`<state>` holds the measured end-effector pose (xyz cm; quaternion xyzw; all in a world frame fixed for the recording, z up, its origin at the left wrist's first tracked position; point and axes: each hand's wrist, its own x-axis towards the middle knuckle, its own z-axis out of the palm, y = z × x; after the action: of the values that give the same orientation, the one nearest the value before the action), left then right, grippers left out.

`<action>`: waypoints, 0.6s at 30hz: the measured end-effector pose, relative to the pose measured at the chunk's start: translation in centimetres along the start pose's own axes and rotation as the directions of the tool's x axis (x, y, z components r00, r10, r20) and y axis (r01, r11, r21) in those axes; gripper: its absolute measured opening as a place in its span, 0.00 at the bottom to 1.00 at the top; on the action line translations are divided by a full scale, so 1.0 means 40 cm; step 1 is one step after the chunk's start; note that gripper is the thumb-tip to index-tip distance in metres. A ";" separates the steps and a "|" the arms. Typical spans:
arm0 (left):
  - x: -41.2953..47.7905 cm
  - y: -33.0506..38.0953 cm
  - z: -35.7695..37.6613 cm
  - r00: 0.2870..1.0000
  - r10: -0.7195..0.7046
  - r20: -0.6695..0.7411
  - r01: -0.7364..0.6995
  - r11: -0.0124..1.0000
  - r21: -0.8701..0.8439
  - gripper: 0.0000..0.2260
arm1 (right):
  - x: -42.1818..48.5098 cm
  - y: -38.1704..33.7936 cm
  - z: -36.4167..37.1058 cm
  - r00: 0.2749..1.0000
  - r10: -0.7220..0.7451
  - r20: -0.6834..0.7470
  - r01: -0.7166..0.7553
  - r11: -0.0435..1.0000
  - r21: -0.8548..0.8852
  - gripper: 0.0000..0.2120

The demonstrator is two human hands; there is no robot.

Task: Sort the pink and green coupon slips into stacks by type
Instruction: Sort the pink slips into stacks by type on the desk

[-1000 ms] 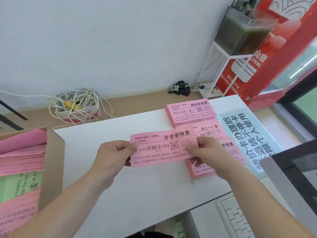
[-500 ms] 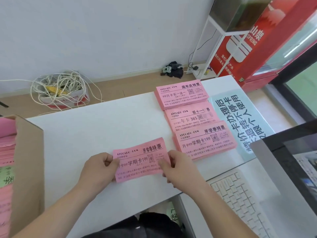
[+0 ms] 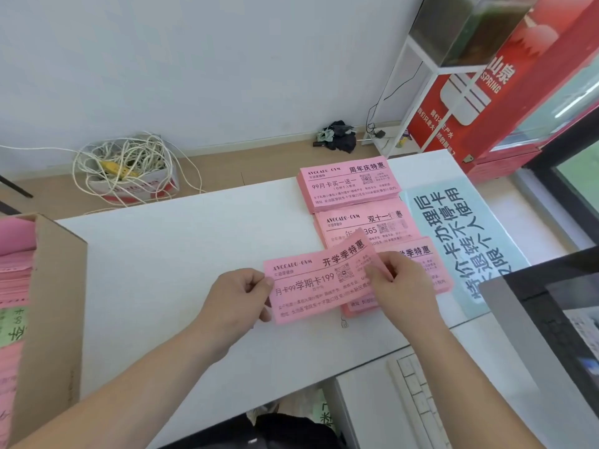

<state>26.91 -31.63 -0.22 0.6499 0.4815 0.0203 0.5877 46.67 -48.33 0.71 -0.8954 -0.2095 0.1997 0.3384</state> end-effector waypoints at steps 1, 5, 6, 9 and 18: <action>0.003 0.014 0.023 1.000 0.012 0.014 -0.012 1.000 -0.008 0.11 | 0.012 0.017 -0.014 1.000 0.006 -0.030 -0.006 1.000 -0.013 0.05; 0.021 0.049 0.111 0.998 0.028 0.064 -0.025 0.999 -0.039 0.11 | 0.048 0.084 -0.062 0.986 0.071 -0.149 -0.076 0.997 -0.030 0.10; 0.028 0.057 0.134 0.996 0.030 0.078 -0.027 0.999 -0.035 0.11 | 0.054 0.103 -0.074 0.978 0.100 -0.181 -0.109 0.993 -0.041 0.12; 0.048 0.080 0.190 0.992 0.045 0.117 -0.044 0.999 -0.008 0.12 | 0.060 0.154 -0.086 0.953 0.136 -0.272 -0.184 0.970 -0.158 0.16; 0.094 0.092 0.260 0.997 0.028 0.068 -0.040 0.984 0.174 0.16 | 0.079 0.214 -0.041 0.911 -0.035 -0.410 -0.159 0.889 -0.429 0.24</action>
<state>37.32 -36.36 -2.57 0.7076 0.4509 -0.0334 0.5430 52.17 -53.43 -4.74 -0.9773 -0.1460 -0.0346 0.1498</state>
